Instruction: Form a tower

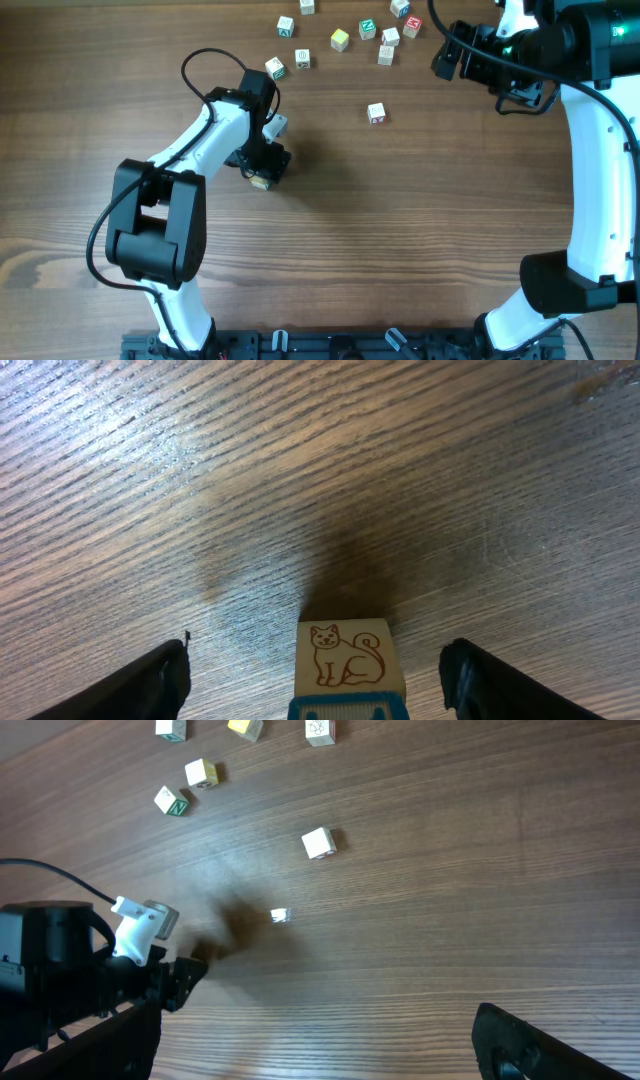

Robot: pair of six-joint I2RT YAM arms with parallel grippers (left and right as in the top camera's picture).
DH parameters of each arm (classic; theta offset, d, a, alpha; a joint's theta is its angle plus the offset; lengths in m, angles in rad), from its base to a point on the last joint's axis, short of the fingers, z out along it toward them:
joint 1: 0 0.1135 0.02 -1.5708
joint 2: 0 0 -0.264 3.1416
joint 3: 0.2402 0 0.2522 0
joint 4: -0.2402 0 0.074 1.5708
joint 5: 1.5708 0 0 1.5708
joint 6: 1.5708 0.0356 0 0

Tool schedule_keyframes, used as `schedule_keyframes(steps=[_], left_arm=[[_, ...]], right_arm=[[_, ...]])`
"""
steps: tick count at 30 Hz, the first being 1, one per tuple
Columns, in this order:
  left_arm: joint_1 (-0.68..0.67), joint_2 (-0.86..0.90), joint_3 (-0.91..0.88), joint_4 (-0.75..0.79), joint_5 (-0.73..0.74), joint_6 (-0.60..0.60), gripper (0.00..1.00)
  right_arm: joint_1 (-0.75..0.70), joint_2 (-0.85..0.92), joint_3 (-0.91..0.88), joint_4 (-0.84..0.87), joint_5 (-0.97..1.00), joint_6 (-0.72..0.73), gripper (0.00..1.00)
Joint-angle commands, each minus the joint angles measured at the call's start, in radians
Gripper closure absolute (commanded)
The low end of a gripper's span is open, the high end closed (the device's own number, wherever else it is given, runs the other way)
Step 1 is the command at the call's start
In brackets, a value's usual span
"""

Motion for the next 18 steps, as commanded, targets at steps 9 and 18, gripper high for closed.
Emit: schedule_keyframes(steps=[9,18], left_arm=[[-0.001,0.016,-0.008,0.003,-0.005,0.005,0.41],[-0.001,0.016,-0.008,0.002,-0.006,0.005,0.5]], right_arm=[[0.001,-0.002,-0.002,0.001,0.014,-0.01,0.0],[0.001,-0.002,-0.002,0.002,0.014,-0.009,0.0]])
